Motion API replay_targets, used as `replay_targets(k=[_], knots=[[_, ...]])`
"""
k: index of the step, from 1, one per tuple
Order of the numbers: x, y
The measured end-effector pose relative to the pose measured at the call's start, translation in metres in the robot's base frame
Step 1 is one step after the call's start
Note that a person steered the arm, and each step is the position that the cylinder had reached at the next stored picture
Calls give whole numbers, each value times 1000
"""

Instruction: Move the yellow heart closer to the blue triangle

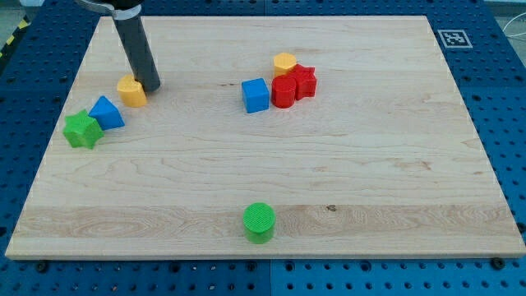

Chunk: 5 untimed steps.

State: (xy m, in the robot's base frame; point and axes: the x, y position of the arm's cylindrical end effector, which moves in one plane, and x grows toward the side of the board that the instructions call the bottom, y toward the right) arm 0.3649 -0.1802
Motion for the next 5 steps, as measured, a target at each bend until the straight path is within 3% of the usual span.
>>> replay_targets(k=[3, 5], knots=[[-29, -12], [-15, -18]])
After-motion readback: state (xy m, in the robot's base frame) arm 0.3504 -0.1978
